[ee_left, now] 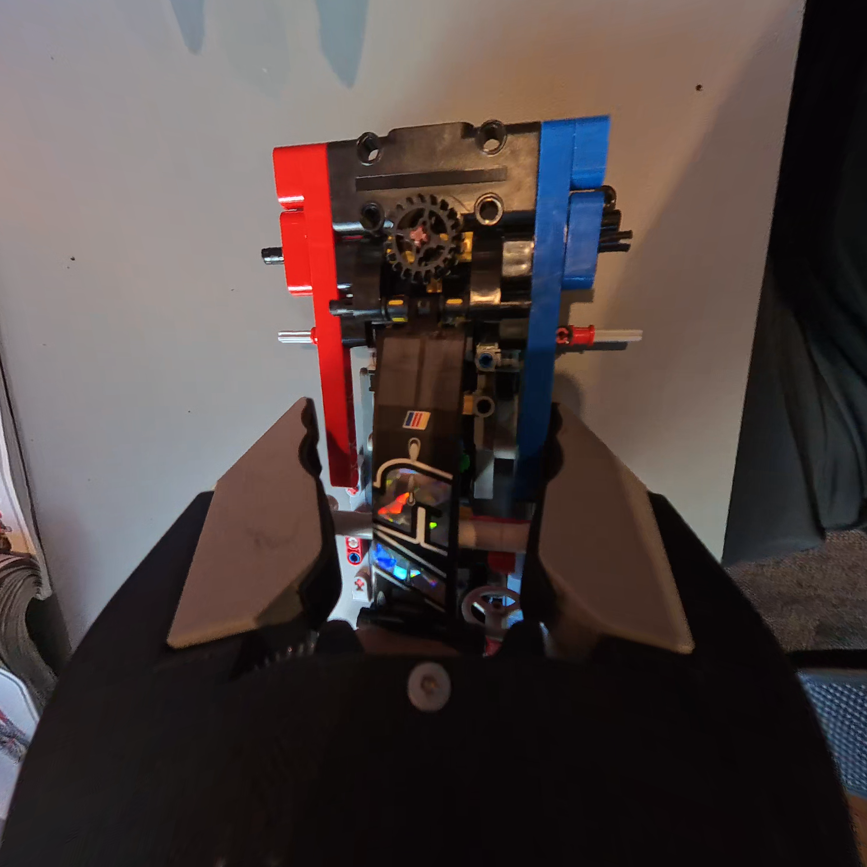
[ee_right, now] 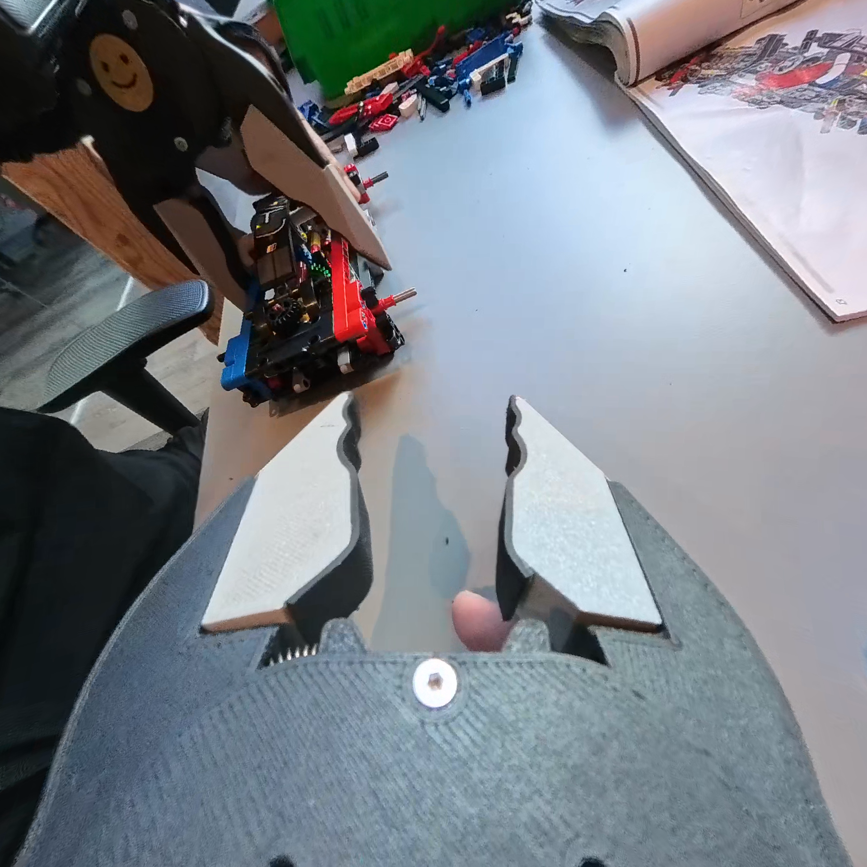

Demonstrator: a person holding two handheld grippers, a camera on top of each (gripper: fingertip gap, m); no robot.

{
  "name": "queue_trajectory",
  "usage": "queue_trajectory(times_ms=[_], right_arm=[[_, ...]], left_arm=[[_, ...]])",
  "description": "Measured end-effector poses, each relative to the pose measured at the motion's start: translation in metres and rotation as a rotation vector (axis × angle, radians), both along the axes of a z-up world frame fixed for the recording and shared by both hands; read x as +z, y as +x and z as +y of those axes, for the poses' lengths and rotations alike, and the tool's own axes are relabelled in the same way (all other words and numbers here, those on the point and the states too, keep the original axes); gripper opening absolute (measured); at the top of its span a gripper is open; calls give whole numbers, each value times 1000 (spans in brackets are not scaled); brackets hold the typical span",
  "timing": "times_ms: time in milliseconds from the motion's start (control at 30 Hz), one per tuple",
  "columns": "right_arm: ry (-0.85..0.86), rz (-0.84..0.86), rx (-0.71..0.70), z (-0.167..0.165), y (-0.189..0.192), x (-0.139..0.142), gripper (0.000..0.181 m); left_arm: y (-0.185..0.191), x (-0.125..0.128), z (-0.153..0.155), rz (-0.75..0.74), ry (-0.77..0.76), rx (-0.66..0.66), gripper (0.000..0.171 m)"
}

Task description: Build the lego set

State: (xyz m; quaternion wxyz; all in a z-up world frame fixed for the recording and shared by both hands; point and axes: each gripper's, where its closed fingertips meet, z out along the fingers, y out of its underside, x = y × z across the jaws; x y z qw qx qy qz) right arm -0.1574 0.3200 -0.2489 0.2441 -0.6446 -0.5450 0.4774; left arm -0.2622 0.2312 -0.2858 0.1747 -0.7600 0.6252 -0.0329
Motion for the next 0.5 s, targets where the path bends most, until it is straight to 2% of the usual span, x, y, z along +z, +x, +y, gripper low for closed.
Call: queue_trajectory(times_ms=[133, 267, 367, 433, 500], right_arm=[[73, 61, 42, -6, -1, 9, 71], [189, 189, 62, -14, -2, 26, 80], [247, 259, 53, -25, 1, 36, 90], [261, 233, 34, -35, 2, 33, 97], [254, 187, 36, -55, -1, 26, 103]], left_arm=[[4, 18, 7, -68, 55, 36, 102], [1, 77, 10, -259, 204, 143, 102], [-5, 121, -11, -459, 324, 239, 101], [-24, 123, -30, -478, 368, 352, 95], [-50, 106, -50, -418, 405, 436, 103]])
